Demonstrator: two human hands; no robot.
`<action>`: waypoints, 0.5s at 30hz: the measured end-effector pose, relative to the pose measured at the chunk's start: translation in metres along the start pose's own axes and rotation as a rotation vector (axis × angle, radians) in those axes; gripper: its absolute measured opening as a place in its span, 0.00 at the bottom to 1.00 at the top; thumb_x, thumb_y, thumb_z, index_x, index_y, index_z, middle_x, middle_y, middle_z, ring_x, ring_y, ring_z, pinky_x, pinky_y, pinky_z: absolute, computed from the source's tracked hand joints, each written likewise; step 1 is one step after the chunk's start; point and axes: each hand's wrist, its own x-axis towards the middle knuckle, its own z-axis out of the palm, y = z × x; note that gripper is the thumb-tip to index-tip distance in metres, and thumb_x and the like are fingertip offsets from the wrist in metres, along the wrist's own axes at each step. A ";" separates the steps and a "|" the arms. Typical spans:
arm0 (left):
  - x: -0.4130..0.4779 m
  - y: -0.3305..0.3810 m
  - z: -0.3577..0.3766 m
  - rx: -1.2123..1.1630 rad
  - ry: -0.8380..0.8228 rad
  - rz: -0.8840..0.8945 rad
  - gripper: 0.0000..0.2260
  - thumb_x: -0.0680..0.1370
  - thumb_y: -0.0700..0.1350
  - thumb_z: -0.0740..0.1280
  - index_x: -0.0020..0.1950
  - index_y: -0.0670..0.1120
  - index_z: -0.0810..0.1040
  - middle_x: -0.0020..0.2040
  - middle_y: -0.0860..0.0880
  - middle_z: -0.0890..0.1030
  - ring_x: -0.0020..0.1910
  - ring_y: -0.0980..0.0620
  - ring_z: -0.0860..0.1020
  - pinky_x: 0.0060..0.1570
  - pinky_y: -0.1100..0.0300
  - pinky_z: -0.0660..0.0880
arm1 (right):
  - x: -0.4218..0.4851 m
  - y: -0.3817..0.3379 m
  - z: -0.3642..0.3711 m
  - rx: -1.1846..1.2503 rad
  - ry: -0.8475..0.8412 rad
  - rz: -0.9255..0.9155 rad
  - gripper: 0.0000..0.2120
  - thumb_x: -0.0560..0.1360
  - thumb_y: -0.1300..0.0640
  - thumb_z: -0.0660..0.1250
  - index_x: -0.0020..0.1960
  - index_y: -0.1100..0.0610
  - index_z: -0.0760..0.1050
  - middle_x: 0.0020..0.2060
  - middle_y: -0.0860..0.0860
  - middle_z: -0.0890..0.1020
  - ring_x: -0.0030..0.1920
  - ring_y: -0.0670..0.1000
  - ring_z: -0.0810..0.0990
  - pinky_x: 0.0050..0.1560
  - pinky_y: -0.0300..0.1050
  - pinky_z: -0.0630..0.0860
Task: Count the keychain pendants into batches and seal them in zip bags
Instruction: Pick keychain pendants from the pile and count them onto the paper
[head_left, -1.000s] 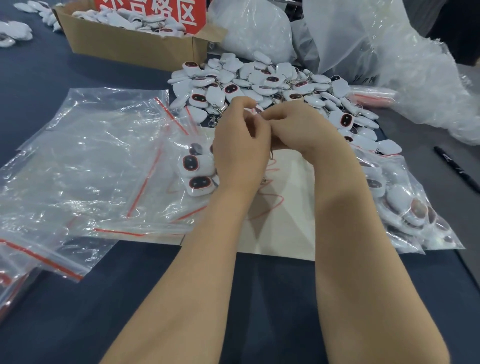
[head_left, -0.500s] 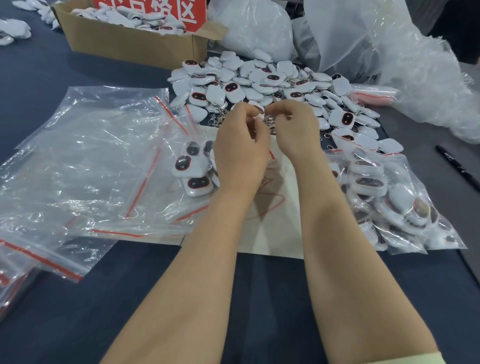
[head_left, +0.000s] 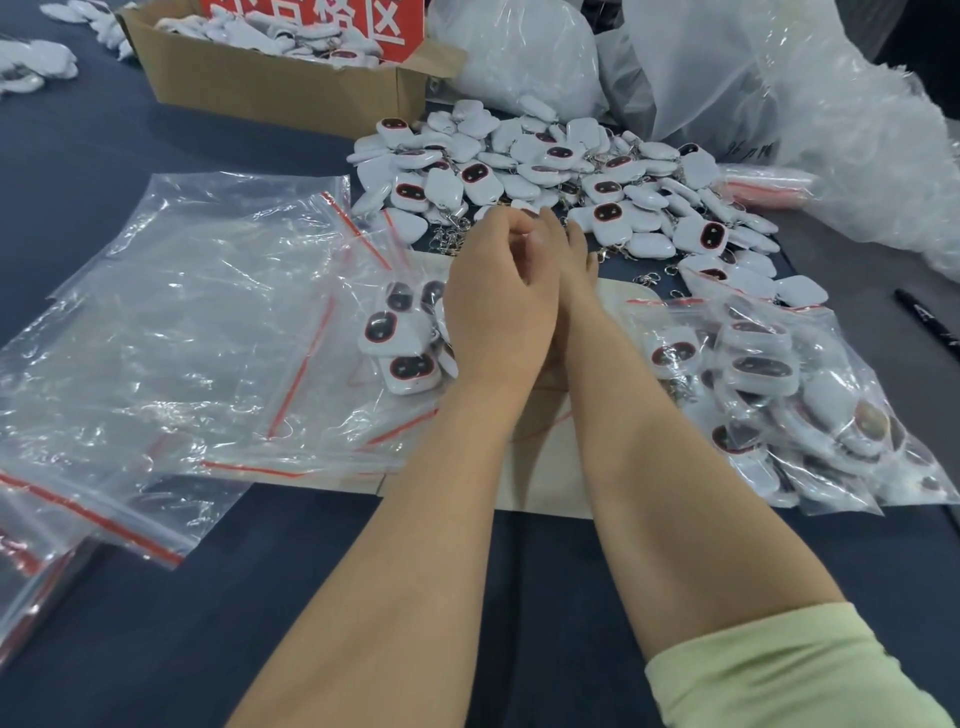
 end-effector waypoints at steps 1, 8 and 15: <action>0.000 0.000 0.000 -0.002 0.003 -0.002 0.04 0.77 0.40 0.63 0.49 0.44 0.77 0.44 0.49 0.81 0.44 0.51 0.78 0.47 0.53 0.74 | 0.001 0.000 0.001 0.016 0.010 0.003 0.18 0.82 0.52 0.52 0.71 0.54 0.64 0.78 0.50 0.53 0.78 0.54 0.45 0.74 0.61 0.42; 0.000 0.000 0.000 0.007 0.001 -0.007 0.03 0.77 0.40 0.64 0.48 0.45 0.76 0.43 0.50 0.80 0.43 0.53 0.78 0.46 0.56 0.74 | 0.000 0.001 0.005 -0.097 -0.008 -0.005 0.22 0.82 0.52 0.51 0.76 0.53 0.58 0.78 0.52 0.50 0.78 0.57 0.44 0.74 0.62 0.42; 0.000 -0.001 0.000 0.011 -0.005 -0.003 0.03 0.77 0.40 0.64 0.48 0.45 0.76 0.43 0.51 0.80 0.43 0.53 0.77 0.46 0.56 0.74 | -0.004 -0.003 0.004 -0.145 0.043 0.024 0.23 0.83 0.52 0.51 0.77 0.56 0.56 0.78 0.53 0.50 0.78 0.56 0.46 0.75 0.61 0.44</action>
